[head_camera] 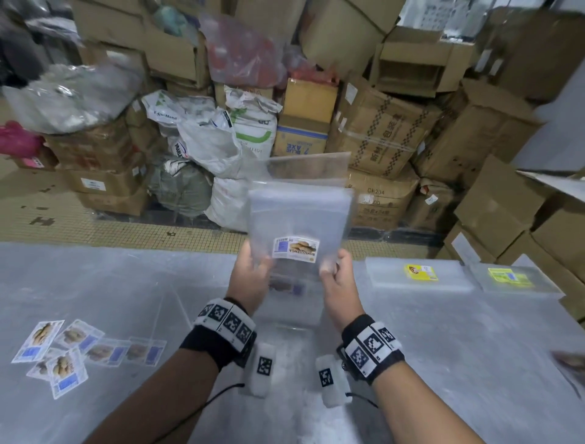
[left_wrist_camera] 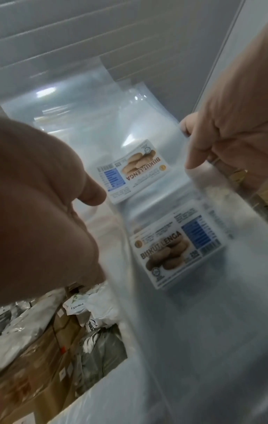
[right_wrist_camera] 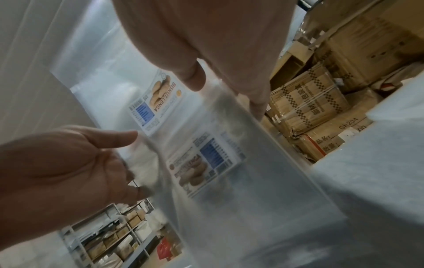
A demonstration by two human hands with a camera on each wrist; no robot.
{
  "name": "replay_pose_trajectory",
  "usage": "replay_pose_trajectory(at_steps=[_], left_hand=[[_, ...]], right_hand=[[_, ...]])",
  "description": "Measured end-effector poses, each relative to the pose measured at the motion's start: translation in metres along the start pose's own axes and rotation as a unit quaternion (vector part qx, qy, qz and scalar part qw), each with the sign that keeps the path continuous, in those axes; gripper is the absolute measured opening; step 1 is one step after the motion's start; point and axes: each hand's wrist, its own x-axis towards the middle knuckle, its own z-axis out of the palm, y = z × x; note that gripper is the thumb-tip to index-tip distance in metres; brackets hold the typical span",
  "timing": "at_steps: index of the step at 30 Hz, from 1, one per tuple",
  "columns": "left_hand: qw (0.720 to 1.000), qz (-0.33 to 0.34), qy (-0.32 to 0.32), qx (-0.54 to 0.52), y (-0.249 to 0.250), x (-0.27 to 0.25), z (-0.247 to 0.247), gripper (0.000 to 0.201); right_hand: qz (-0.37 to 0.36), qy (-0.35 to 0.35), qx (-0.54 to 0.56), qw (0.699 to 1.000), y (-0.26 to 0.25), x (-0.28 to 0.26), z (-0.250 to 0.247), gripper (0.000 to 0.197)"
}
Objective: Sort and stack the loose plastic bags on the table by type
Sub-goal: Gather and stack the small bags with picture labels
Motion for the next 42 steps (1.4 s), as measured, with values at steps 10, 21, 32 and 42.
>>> replay_pose_trajectory(at_steps=[10, 21, 32, 42], left_hand=[[0.999, -0.038, 0.024, 0.024, -0.011, 0.019, 0.009, 0.060], [0.996, -0.055, 0.023, 0.069, -0.017, 0.034, 0.014, 0.056], [0.988, -0.029, 0.053, 0.145, -0.011, 0.055, 0.019, 0.025], [0.962, -0.117, -0.186, 0.161, -0.085, 0.041, -0.010, 0.067]], right_hand=[[-0.030, 0.019, -0.086, 0.996, 0.002, 0.016, 0.008, 0.029], [0.009, 0.000, -0.079, 0.997, 0.007, 0.027, 0.012, 0.064], [0.000, 0.031, -0.123, 0.992, 0.019, 0.052, 0.011, 0.034], [0.218, -0.075, -0.102, 0.968, 0.059, 0.034, -0.005, 0.041]])
